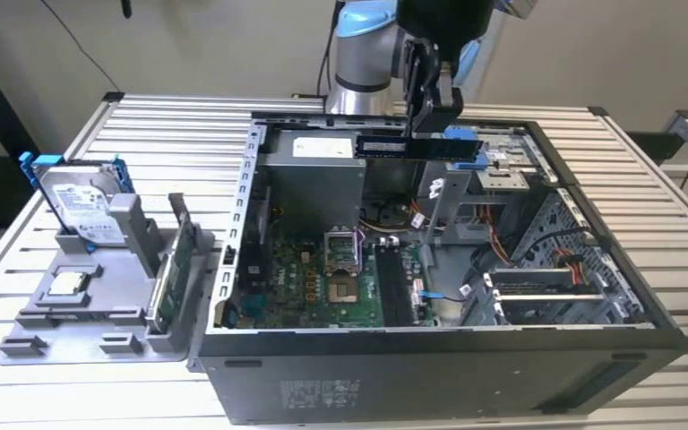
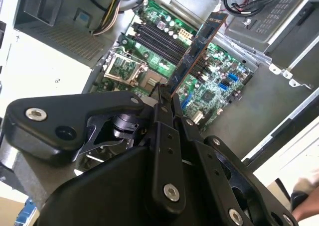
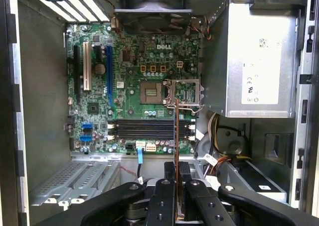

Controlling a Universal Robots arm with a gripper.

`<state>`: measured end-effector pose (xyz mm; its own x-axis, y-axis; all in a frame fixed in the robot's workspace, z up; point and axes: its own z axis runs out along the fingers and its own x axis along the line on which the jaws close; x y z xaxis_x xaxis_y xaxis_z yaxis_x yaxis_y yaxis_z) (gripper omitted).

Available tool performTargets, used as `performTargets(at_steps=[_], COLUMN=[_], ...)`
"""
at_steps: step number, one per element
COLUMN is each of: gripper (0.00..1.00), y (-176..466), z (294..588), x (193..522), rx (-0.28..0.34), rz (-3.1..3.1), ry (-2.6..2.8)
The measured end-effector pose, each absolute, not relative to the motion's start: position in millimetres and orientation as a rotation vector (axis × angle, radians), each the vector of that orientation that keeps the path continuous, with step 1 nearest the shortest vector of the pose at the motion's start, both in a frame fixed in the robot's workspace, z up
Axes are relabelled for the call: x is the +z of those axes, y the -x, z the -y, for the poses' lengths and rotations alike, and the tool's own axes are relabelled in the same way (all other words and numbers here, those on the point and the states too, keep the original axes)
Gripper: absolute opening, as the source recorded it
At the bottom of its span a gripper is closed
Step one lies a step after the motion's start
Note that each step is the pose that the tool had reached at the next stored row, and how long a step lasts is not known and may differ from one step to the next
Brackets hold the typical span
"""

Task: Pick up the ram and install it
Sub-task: 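Insert the ram into the slot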

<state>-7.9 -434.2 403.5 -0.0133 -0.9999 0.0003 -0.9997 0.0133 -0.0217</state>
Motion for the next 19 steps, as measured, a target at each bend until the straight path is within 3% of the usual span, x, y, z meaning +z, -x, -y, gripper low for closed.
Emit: performTargets(at_steps=[19], gripper=[0.14], y=[7.9], z=[434.2], x=[403.5], rx=[-0.026], rz=[-2.371], ry=[2.040])
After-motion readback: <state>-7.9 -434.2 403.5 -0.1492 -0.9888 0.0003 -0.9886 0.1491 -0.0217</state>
